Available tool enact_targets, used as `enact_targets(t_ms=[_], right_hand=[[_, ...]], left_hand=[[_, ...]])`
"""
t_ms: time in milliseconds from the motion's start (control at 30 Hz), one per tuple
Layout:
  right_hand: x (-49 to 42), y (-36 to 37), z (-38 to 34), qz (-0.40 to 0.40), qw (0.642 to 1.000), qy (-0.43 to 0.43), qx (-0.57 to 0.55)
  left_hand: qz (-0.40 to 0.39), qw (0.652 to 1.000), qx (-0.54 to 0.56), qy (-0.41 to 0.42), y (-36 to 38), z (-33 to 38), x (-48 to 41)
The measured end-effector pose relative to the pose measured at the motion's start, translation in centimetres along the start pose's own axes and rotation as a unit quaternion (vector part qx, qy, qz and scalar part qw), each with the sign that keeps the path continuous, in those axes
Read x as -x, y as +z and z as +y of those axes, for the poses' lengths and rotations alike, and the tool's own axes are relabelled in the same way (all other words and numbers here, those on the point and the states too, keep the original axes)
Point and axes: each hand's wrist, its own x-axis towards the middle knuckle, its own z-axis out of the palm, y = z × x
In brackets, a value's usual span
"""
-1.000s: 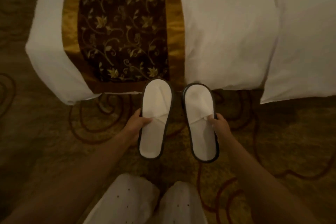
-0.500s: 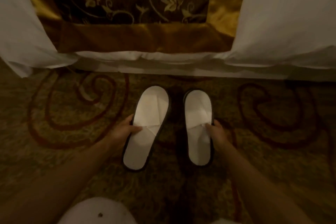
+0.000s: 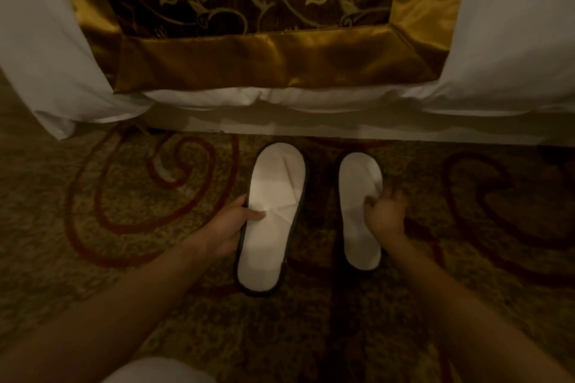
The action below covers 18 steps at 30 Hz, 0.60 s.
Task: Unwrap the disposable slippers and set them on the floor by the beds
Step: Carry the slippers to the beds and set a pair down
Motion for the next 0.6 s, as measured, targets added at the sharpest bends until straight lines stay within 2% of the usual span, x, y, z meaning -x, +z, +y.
enact_targets(t_ms=[100, 167, 233, 300, 400, 467, 533, 600], right_hand=[[2.7, -3.7, -3.2, 0.048, 0.982, -0.173, -0.053], [4.6, -7.7, -5.9, 0.012, 0.958, -0.281, -0.058], [6.2, -12.1, -8.9, -0.054, 0.928, -0.368, -0.008], [7.2, -16.3, -11.9, -0.082, 0.895, -0.434, 0.061], [7.7, -23.2, -16.6, -0.095, 0.863, -0.473, 0.151], [7.7, -28.1, -19.9, -0.098, 0.849, -0.482, 0.194], [8.0, -32.9, -23.5, -0.142, 0.843, -0.475, 0.207], [8.6, -37.8, -27.6, -0.204, 0.848, -0.45, 0.192]], left_hand=[[-0.009, 0.995, -0.101, -0.002, 1.1, 1.1, 0.6], [0.001, 0.98, -0.2, 0.006, 2.0, 2.4, 2.5], [0.012, 0.962, -0.274, 0.01, 2.8, 4.8, 5.3], [0.0, 0.946, -0.322, 0.031, 3.4, 8.2, 8.6], [-0.027, 0.92, -0.38, 0.089, 3.9, 14.1, 14.3], [-0.027, 0.89, -0.44, 0.118, 4.0, 18.6, 18.4], [-0.025, 0.859, -0.49, 0.148, 3.8, 23.4, 22.5], [-0.021, 0.842, -0.51, 0.178, 3.3, 28.2, 26.7]])
